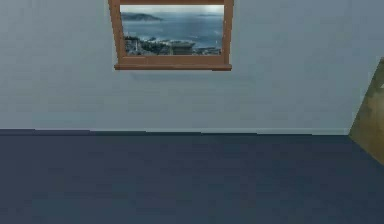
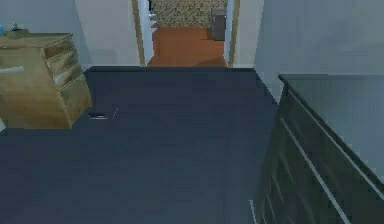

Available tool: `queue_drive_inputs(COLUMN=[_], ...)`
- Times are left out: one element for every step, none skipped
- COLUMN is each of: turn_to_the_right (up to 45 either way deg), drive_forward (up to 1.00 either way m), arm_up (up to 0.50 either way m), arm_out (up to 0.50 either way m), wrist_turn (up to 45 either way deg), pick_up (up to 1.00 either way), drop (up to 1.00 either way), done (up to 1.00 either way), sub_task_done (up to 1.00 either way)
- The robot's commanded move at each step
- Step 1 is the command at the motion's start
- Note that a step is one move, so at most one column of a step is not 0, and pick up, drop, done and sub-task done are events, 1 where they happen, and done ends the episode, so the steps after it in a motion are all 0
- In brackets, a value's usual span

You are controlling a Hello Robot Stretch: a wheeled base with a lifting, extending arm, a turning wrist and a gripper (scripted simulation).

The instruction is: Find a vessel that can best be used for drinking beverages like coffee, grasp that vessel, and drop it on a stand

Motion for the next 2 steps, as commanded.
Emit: queue_drive_inputs(turn_to_the_right=[0.0,-45.0], drive_forward=[0.10,0.00], arm_up=[0.00,0.00], arm_out=[0.00,0.00], wrist_turn=[0.0,0.0], pick_up=[0.00,0.00], drop=[0.00,0.00], done=[0.00,0.00], sub_task_done=[0.00,0.00])
